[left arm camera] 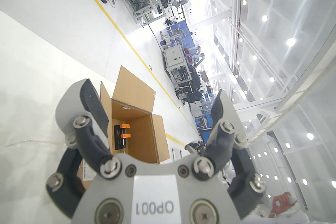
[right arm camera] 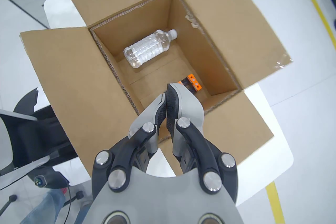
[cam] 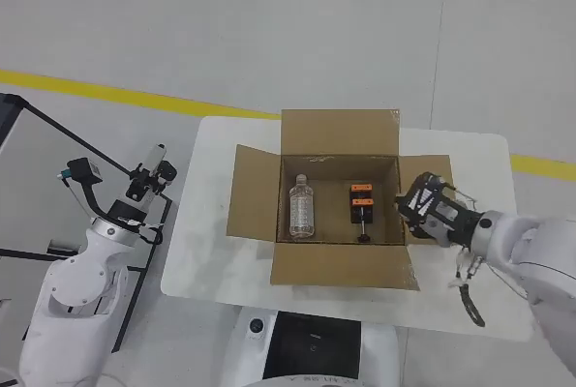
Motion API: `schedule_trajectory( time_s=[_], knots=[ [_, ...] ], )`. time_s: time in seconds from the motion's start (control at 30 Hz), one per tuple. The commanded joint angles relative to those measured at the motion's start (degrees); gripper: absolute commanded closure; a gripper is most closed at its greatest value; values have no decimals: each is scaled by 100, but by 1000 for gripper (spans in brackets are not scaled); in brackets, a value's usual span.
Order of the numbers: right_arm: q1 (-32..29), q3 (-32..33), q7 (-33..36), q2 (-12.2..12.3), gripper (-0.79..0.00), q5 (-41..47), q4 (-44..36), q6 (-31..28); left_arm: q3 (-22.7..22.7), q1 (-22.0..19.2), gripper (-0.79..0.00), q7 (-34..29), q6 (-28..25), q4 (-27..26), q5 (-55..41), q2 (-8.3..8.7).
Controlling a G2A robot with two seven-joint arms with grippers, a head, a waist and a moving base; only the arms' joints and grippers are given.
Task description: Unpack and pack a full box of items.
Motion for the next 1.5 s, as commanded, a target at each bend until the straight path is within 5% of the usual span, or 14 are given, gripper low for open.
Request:
schedule_trajectory(
  time_s=[0.0, 0.17, 0.3, 0.53, 0.83, 0.87, 0.97, 1.13, 1.27, 1.37, 1.43, 1.47],
  knots=[
    [-625, 1139, -118, 21, 0, 240, 50, -230, 0, 0, -785, 0, 0, 0, 0, 0],
    [-1704, 2979, -497, -36, 0, 602, 1014, -798, 0, 0, -785, 0, 0, 0, 0, 0],
    [-2175, 3629, -771, -98, 0, 1543, 2378, -1096, 0, 0, -785, 0, 0, 0, 0, 0],
    [-1854, 2939, 290, -1, 0, 3793, 4335, -1441, 0, 0, -785, 0, 0, 0, 0, 0],
    [-1625, 2593, 497, 61, 0, 3333, 4200, -1410, 0, 0, -785, 0, 0, 0, 0, 0],
    [-1625, 2593, 497, 61, -132, 3333, 4200, -1410, 0, 0, -785, 0, 0, 0, 0, 0],
    [-1621, 2606, 409, 60, -55, 3154, 4152, -1282, 0, 0, -785, 0, 0, 0, 0, 0],
    [-2304, 2401, -1693, -150, 0, 1369, 3152, -362, 0, 0, -785, 0, 0, 0, 0, 0],
    [-3671, 1911, -4135, -455, 0, -344, 2470, 1245, 0, 0, -785, 0, 0, 0, 0, 0],
    [-4261, 1370, -4939, -599, 0, -523, 2367, 1793, 0, 0, -785, 0, 0, 0, 0, 0],
    [-4288, 1235, -4880, -618, -225, -264, 2473, 1546, 0, 0, -785, 0, 0, 0, 0, 0],
    [-4288, 1235, -4880, -618, -256, -264, 2473, 1546, 0, 0, -785, 0, 0, 0, 0, 0]
  ],
)
